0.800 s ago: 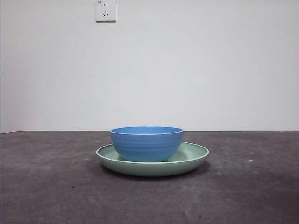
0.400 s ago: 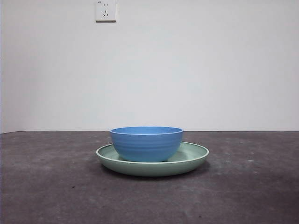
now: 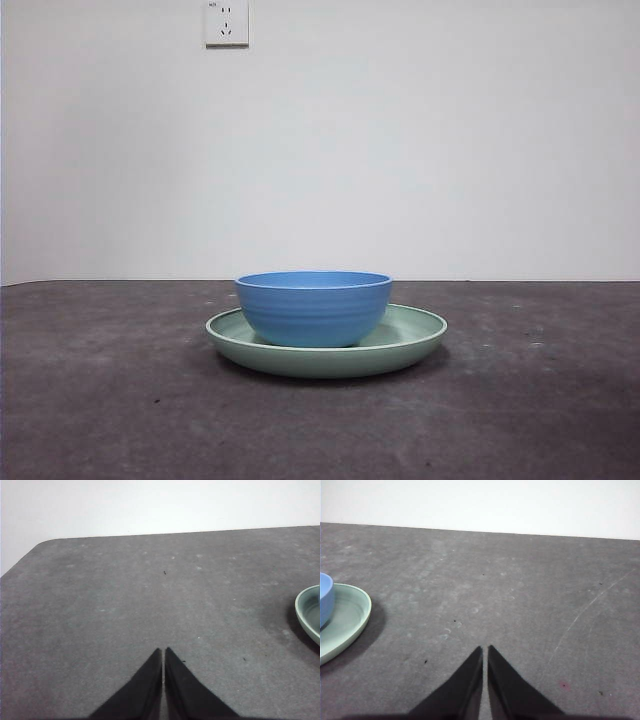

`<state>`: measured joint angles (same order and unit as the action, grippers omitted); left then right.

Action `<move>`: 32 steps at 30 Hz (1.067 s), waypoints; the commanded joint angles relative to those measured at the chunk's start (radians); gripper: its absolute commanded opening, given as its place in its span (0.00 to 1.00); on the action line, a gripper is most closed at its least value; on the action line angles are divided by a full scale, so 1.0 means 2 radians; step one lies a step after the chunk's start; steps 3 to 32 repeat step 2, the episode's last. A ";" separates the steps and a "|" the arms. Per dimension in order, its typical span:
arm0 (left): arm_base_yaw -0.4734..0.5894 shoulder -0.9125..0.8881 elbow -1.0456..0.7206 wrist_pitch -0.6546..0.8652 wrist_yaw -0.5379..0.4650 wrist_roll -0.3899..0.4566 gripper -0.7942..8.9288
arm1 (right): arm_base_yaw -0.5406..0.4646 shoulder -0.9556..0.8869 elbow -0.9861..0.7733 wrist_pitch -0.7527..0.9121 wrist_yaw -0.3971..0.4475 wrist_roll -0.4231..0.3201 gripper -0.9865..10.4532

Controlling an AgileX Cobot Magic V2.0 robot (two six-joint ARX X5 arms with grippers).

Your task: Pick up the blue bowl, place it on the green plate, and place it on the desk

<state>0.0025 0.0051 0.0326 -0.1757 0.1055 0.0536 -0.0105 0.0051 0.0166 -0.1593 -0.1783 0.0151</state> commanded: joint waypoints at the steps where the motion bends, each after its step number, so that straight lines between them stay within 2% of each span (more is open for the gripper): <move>1: 0.001 -0.001 -0.010 -0.004 -0.001 -0.003 0.09 | -0.001 -0.001 -0.002 0.001 0.002 0.006 0.10; 32: 0.001 -0.001 -0.010 -0.004 -0.001 -0.003 0.09 | -0.001 -0.001 -0.002 0.001 0.002 0.006 0.10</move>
